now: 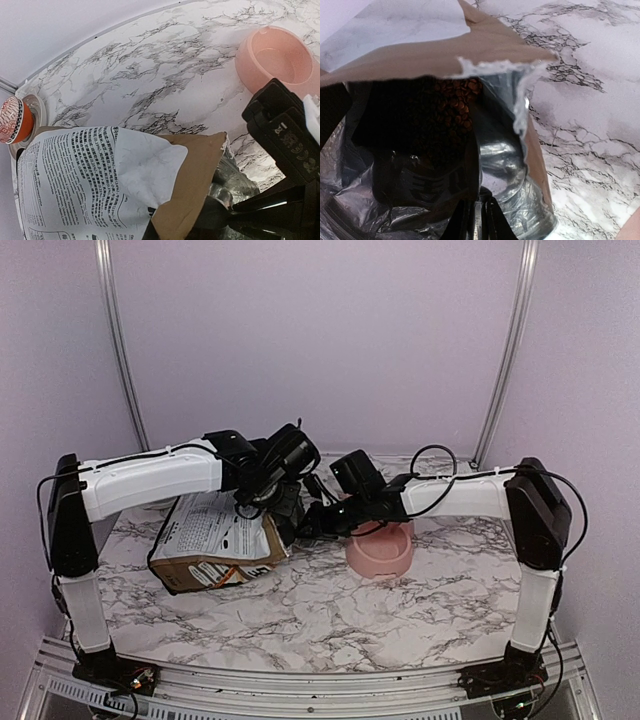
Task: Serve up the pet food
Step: Insert the spatula into the pet food bag.
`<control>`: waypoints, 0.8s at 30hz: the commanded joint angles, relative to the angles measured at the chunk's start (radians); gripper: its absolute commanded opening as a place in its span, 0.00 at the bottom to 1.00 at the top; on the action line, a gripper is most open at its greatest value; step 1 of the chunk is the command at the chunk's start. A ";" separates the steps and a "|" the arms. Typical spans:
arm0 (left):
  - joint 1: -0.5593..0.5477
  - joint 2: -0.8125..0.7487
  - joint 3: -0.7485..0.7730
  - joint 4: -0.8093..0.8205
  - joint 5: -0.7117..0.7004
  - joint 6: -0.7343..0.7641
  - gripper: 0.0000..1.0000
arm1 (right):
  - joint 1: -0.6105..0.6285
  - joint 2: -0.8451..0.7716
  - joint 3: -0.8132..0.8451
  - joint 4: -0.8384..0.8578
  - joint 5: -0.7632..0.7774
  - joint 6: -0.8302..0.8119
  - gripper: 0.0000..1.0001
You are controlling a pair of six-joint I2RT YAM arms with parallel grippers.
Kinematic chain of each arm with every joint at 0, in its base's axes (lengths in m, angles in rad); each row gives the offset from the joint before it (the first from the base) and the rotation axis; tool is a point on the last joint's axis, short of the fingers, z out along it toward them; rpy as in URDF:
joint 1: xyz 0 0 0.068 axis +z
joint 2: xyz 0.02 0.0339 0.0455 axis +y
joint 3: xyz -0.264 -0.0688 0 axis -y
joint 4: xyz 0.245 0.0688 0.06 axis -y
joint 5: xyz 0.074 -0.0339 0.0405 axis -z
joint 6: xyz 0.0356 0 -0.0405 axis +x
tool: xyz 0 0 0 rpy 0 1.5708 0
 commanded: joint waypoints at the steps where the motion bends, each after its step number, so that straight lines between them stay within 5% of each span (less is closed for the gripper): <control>1: 0.053 -0.084 -0.083 0.076 0.019 -0.012 0.00 | 0.004 0.052 0.065 0.032 -0.003 -0.001 0.00; 24: 0.119 -0.229 -0.318 0.247 0.177 -0.001 0.00 | 0.072 0.259 0.261 0.047 -0.067 0.014 0.00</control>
